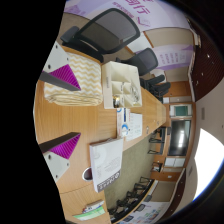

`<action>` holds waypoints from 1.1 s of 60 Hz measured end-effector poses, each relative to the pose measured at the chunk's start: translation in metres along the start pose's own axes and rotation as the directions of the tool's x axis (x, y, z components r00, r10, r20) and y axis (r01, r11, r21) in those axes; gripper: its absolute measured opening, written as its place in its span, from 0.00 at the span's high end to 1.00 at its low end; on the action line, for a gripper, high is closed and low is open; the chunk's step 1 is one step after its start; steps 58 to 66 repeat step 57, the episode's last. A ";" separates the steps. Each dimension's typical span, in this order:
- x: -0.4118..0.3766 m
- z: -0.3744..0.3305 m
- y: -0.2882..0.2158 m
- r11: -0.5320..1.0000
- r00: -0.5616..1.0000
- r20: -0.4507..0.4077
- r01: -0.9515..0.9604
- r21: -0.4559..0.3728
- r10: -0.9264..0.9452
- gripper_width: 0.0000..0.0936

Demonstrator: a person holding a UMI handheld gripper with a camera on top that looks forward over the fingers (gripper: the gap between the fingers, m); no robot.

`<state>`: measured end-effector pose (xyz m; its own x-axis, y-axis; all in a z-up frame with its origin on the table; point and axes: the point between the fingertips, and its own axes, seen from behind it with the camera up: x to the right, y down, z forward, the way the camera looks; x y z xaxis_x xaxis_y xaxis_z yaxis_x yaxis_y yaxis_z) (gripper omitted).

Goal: Fold towel

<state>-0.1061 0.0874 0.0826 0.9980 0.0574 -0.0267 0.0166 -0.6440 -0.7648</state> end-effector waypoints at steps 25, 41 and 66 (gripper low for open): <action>-0.053 -0.174 0.002 0.994 0.998 0.013 0.055 0.100 -0.057 0.09; -0.074 -0.297 0.054 0.987 0.994 -0.074 0.085 0.134 -0.076 0.09; -0.088 -0.355 0.085 0.984 0.991 -0.090 0.107 0.142 -0.094 0.09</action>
